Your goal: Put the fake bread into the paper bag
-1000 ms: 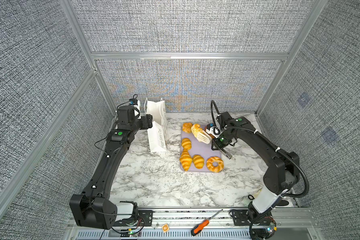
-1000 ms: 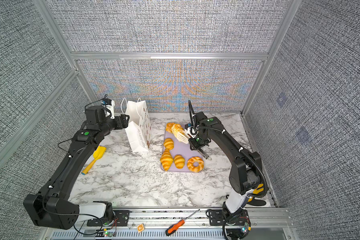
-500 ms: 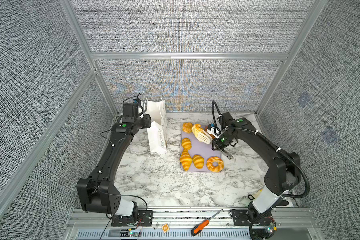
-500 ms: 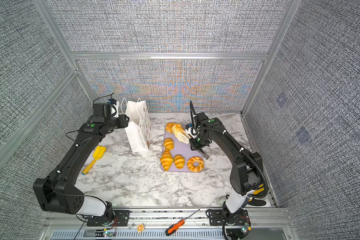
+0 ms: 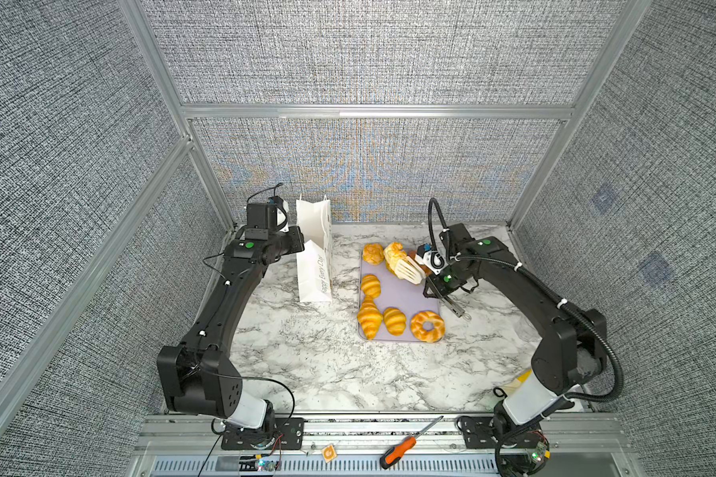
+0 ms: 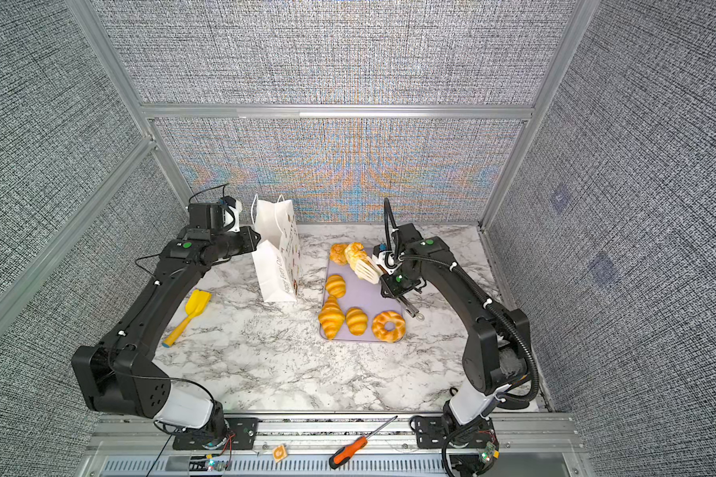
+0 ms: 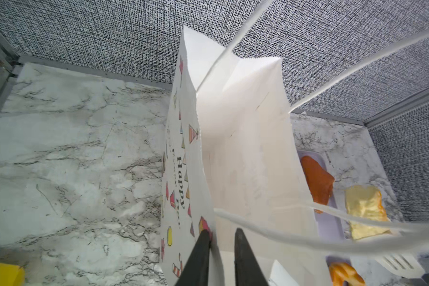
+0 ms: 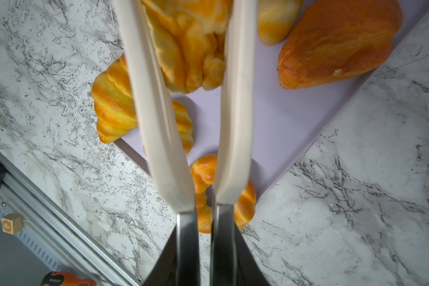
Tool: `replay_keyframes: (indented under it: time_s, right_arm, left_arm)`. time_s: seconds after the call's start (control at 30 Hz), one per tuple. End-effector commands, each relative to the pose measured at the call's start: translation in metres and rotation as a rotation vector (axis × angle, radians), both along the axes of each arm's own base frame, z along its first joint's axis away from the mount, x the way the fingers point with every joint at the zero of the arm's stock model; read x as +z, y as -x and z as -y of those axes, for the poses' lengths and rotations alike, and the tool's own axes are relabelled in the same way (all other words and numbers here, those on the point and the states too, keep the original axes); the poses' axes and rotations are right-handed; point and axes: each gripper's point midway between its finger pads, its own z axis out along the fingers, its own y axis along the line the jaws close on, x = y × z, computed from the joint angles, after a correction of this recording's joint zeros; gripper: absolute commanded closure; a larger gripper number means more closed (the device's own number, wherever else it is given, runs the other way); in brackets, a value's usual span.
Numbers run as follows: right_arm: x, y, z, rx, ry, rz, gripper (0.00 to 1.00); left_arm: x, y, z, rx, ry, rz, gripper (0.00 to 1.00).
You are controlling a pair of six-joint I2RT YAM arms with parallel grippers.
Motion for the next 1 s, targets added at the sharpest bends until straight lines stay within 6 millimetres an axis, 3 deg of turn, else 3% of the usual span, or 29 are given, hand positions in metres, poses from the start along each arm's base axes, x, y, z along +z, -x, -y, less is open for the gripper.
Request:
replay_keyframes:
  time_s: [0.0,0.47,0.97]
  right_arm:
    - [0.007,-0.003,-0.004,0.021,-0.040,0.034,0.73]
    - [0.014,-0.006,-0.004,0.014,-0.076,0.070,0.73]
    - [0.017,-0.006,-0.004,0.010,-0.082,0.080,0.73]
  left_arm:
    - [0.009,0.000,0.011,-0.020,0.086,0.011,0.83]
    - [0.019,0.000,0.031,-0.032,0.202,0.020,0.96]
    - [0.015,0.008,0.039,0.011,0.295,0.026,0.93]
